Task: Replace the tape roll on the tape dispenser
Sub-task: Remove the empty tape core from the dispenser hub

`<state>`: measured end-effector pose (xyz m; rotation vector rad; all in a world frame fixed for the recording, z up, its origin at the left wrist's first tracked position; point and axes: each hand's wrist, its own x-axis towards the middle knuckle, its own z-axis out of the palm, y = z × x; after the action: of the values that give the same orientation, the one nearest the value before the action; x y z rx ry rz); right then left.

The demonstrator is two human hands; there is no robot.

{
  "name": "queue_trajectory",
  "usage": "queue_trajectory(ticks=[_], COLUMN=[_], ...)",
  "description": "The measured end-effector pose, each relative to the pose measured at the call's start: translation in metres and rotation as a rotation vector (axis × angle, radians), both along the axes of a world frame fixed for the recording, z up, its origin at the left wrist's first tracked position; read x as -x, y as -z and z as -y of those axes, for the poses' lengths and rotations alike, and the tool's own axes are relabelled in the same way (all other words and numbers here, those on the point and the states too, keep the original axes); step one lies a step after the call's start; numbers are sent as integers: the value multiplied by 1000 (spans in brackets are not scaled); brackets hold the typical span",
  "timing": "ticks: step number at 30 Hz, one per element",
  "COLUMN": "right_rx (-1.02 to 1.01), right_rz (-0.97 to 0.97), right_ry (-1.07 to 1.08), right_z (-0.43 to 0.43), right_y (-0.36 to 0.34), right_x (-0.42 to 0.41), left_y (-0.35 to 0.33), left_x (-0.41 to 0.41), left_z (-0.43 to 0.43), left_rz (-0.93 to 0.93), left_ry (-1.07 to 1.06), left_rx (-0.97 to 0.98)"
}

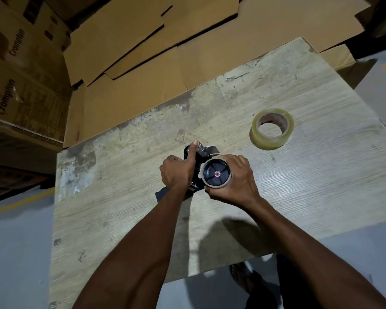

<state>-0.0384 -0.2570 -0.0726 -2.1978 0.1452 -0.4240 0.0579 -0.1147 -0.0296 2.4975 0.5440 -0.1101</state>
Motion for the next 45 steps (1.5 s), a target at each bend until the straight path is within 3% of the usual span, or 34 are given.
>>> queue_trajectory(ticks=[8, 14, 18, 25, 38, 45], right_rx=[-142, 47, 61, 14, 3, -115], right_rz=[-115, -270, -215, -39, -98, -140], right_ry=[-7, 67, 98, 16, -13, 68], right_z=[4, 3, 1, -7, -10, -18], right_y=[-1, 4, 3, -20, -8, 3], right_x=[9, 11, 9, -9, 9, 13], left_y=[-1, 0, -9, -7, -15, -10], left_x=[2, 4, 0, -9, 0, 8], left_z=[6, 4, 1, -35, -29, -16], left_rz=[-54, -92, -159, -369, -253, -162], left_ry=[2, 29, 8, -149, -76, -11], left_rx=[-30, 6, 110, 461, 379, 177])
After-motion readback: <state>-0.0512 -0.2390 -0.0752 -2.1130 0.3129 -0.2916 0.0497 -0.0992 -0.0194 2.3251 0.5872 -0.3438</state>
